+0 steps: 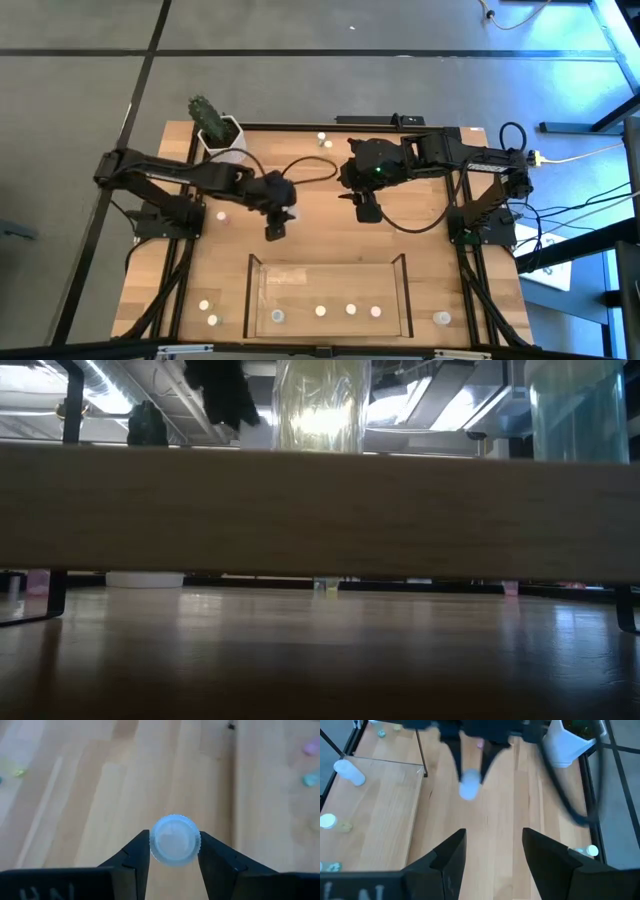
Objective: Pick and place medicine bottles onto shelf by color
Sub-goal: Put the top white pill bottle on the shelf
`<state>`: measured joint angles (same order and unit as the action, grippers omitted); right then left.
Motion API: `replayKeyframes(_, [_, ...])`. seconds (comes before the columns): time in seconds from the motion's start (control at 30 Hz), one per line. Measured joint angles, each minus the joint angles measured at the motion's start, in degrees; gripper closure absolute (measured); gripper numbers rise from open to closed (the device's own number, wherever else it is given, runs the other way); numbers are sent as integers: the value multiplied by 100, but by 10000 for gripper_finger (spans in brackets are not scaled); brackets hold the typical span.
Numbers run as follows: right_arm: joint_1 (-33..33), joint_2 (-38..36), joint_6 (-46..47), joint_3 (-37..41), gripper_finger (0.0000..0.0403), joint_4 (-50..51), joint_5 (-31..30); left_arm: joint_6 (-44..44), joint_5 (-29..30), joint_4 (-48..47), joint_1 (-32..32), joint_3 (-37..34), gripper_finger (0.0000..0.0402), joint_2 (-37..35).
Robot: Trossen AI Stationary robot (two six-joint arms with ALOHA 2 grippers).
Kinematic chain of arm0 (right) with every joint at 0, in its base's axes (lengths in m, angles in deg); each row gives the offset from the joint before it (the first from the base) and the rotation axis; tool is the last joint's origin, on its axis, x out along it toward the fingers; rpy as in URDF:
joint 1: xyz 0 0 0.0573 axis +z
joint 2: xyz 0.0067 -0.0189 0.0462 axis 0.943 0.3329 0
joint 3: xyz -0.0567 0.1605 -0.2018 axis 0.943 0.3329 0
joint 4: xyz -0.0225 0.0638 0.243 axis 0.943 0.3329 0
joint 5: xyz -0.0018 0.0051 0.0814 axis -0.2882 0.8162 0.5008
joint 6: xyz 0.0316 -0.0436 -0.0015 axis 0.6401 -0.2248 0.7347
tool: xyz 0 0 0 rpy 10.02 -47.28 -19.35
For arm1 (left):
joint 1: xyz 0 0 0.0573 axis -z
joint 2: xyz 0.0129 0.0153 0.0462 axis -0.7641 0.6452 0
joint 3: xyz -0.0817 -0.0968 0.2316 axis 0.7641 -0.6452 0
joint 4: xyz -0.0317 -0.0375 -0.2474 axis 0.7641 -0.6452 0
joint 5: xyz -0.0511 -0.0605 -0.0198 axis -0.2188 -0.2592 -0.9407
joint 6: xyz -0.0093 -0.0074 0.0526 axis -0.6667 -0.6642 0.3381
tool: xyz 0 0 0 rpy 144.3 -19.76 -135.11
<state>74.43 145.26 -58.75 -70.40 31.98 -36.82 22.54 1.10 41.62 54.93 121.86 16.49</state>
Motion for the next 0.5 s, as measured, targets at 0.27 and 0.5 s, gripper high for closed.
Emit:
replayKeyframes(0.27, [0,0,1,0,207,-31,2,-251,192,-105,816,0,273,-115])
replayKeyframes(0.5, [0,0,-2,0,207,-37,2,-1290,669,-88,1580,0,273,-115])
